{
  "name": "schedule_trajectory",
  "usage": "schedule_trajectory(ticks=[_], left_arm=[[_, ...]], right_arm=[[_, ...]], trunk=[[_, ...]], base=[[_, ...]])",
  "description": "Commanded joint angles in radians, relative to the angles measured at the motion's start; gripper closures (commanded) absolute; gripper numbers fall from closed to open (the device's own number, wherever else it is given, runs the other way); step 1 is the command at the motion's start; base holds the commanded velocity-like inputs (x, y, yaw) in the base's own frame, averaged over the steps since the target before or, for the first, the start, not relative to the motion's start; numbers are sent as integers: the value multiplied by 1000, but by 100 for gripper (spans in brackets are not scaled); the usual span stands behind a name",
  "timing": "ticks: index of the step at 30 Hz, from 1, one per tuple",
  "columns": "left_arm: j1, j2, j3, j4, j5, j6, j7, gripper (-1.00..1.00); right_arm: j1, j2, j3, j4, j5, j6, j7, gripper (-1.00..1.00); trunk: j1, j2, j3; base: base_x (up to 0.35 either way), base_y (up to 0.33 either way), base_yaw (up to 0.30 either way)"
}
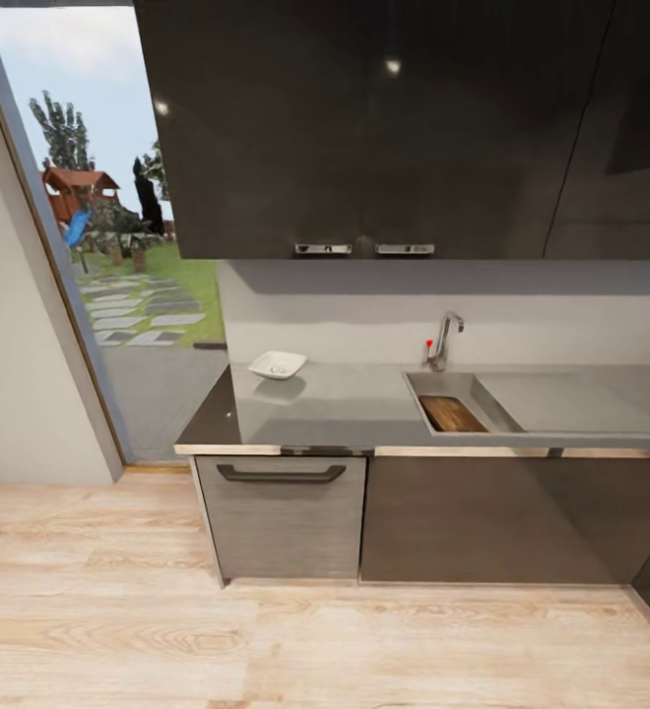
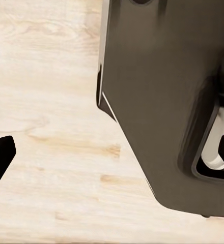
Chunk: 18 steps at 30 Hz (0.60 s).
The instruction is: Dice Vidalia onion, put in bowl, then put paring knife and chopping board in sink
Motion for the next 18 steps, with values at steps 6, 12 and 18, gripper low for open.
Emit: schedule_trajectory(ticks=[6, 12, 18], left_arm=[[1, 0, 0, 3, 10, 5, 0, -100], [2, 0, 0, 19, 11, 5, -1, -100], [1, 0, 0, 22, 11, 5, -1, -100]], right_arm=[[-1, -1, -9, 0, 7, -5, 3, -100], [-1, -1, -9, -1, 7, -5, 3, -100], [-1, 0, -8, -1, 7, -5, 3, -100]], trunk=[[1, -2, 8], [1, -2, 17], [1, -2, 27]], base=[[0, 0, 0], [0, 0, -4], [0, 0, -46]])
